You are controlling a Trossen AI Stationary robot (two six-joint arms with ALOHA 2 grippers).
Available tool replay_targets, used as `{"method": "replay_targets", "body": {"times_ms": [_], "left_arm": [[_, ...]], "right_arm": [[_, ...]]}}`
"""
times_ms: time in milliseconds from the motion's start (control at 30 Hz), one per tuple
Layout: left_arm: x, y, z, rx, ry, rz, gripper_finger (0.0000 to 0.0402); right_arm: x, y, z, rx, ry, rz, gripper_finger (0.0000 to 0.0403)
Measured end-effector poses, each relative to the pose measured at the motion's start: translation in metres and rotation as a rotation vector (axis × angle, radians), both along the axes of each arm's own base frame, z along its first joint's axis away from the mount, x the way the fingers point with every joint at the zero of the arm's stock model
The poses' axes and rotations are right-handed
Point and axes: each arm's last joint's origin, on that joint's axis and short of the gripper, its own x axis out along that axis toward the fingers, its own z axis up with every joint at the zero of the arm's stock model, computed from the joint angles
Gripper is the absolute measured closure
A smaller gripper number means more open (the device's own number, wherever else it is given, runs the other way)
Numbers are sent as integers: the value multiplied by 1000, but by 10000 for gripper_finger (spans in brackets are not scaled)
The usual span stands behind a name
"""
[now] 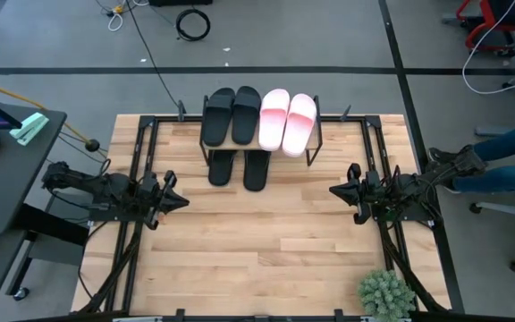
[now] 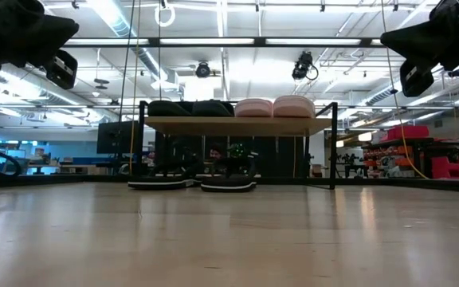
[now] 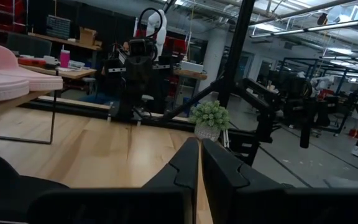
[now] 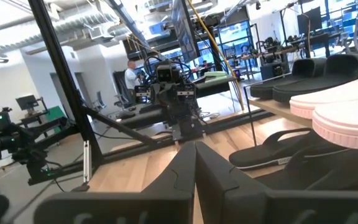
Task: Pick and place slides into the shelf
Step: Return to Home Position
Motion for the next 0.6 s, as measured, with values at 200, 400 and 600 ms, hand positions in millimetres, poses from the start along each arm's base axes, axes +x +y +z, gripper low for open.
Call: {"method": "replay_targets", "body": {"times_ms": [200, 400, 600], "left_arm": [[0, 0, 0, 0, 0, 0, 371], [0, 0, 0, 1, 0, 0, 365], [0, 0, 0, 0, 0, 0, 374]], "right_arm": [[0, 0, 0, 0, 0, 0, 389], [0, 0, 0, -1, 0, 0, 389], [0, 0, 0, -1, 0, 0, 389]]}}
